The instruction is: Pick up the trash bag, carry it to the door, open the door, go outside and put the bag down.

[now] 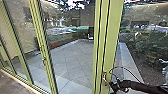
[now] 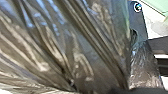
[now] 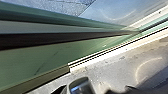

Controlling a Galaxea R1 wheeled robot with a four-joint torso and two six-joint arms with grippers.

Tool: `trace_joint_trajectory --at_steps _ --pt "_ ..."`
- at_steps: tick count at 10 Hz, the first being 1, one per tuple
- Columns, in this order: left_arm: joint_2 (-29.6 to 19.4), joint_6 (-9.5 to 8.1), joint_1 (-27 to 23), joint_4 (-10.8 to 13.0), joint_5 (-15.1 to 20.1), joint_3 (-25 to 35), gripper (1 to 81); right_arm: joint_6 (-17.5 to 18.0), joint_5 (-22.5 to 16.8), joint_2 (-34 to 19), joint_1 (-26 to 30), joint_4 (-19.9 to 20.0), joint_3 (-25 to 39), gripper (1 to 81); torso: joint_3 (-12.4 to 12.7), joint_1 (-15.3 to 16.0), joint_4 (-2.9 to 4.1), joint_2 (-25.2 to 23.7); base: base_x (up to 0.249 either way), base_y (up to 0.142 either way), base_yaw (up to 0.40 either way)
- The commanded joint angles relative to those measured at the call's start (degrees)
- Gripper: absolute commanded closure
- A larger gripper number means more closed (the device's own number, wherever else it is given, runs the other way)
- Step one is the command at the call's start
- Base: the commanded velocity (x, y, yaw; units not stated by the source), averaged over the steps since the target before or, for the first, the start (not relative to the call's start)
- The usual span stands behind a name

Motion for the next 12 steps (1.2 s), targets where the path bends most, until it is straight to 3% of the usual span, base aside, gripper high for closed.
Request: trace_joint_trajectory --at_steps 1,3,4,6,10,12 --pt "0.09 0.11 -1.9 -0.26 5.0 0.18 81.1 0.03 -14.49 2.66 -1.33 -4.16 0.76 1.0 -3.57 0.0 0.0 0.0 0.0 0.0 0.0" --pt "0.09 0.11 -1.81 -0.26 5.0 0.18 81.1 -0.06 -13.7 1.27 -1.07 -3.55 1.63 1.0 -5.88 -0.09 -0.02 -0.07 0.0 0.0 0.0" --pt "0.09 0.11 -1.63 -0.18 5.0 0.18 81.1 -0.06 -13.44 0.47 -0.45 -3.46 1.9 1.0 -4.02 -0.13 -0.05 -0.11 0.0 0.0 0.0" --pt "-0.17 0.11 -1.29 -0.26 5.09 0.18 81.1 0.03 -13.0 -1.12 1.57 -3.2 3.13 1.0 -4.94 -0.15 -0.09 -0.13 0.0 0.0 0.0" --pt "-0.7 0.02 0.04 -0.44 5.36 0.18 81.1 -0.06 -7.75 -4.28 4.99 -3.19 5.86 1.0 -4.89 -0.15 -0.09 -0.13 0.0 0.0 0.0" --pt "-1.4 0.02 0.48 -0.53 8.77 0.18 81.1 -0.06 -4.49 -4.89 5.78 -3.11 6.64 1.0 -4.96 -0.11 -0.09 -0.11 0.0 0.0 0.0"
